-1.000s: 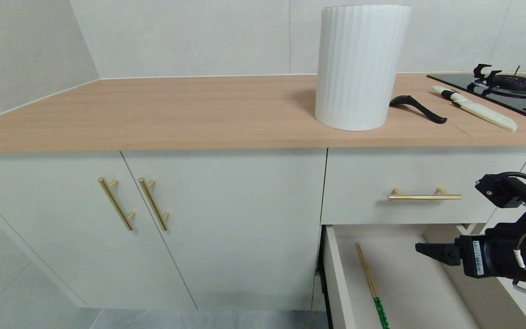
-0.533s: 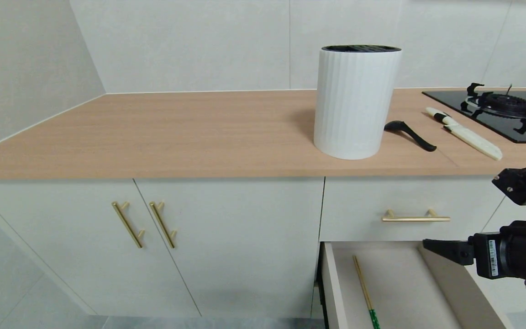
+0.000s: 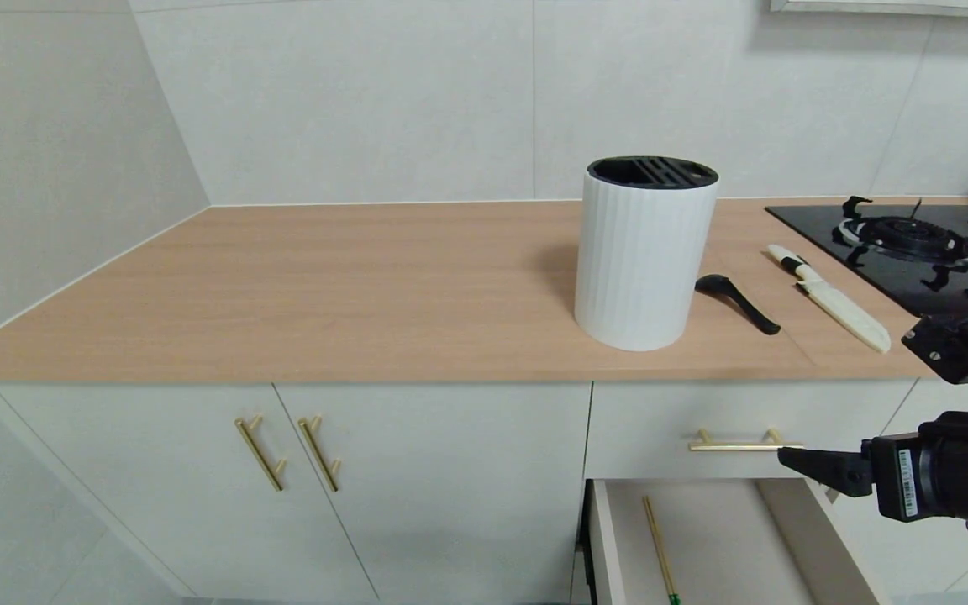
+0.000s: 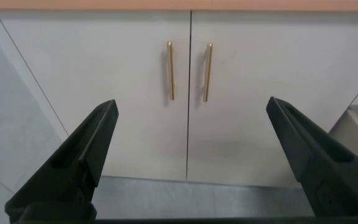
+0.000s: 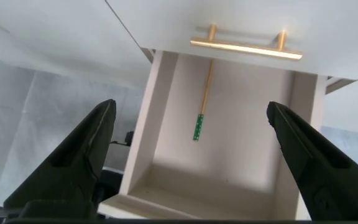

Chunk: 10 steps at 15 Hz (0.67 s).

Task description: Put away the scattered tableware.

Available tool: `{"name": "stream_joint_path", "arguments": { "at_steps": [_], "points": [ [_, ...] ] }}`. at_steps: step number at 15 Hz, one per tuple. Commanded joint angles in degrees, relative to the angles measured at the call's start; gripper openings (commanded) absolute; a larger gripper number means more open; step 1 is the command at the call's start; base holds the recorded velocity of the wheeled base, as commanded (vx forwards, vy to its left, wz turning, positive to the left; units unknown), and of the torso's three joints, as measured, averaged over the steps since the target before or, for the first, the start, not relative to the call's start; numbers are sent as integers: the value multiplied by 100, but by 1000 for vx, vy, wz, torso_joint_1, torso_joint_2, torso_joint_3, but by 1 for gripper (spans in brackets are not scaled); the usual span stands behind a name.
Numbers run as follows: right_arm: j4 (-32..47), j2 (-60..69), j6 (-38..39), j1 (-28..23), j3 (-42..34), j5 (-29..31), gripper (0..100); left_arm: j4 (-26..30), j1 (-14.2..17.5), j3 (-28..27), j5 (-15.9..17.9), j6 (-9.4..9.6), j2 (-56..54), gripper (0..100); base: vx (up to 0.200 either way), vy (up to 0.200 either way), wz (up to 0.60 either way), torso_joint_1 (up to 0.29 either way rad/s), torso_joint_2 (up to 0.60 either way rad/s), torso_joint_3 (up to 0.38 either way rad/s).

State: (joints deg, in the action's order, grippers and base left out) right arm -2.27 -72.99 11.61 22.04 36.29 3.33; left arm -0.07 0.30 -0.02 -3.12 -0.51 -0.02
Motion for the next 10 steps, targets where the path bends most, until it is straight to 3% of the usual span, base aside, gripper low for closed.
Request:
{"name": "stream_joint_path", "arguments": {
  "at_steps": [1,6,10],
  "points": [
    [-19,-5,-9,2,-8,1,100,-1,5,2,-4,-2,2,100,0,0,0,203,-476,-281],
    [-292,-181,-229,-68,97,1,100,-1,5,2,-4,-2,2,100,0,0,0,53,-121,-74],
    [-1786,-1728,-1310,-1220,888,-491,100,-1,5,2,-4,-2,2,100,0,0,0,0,0,0]
  ]
}}
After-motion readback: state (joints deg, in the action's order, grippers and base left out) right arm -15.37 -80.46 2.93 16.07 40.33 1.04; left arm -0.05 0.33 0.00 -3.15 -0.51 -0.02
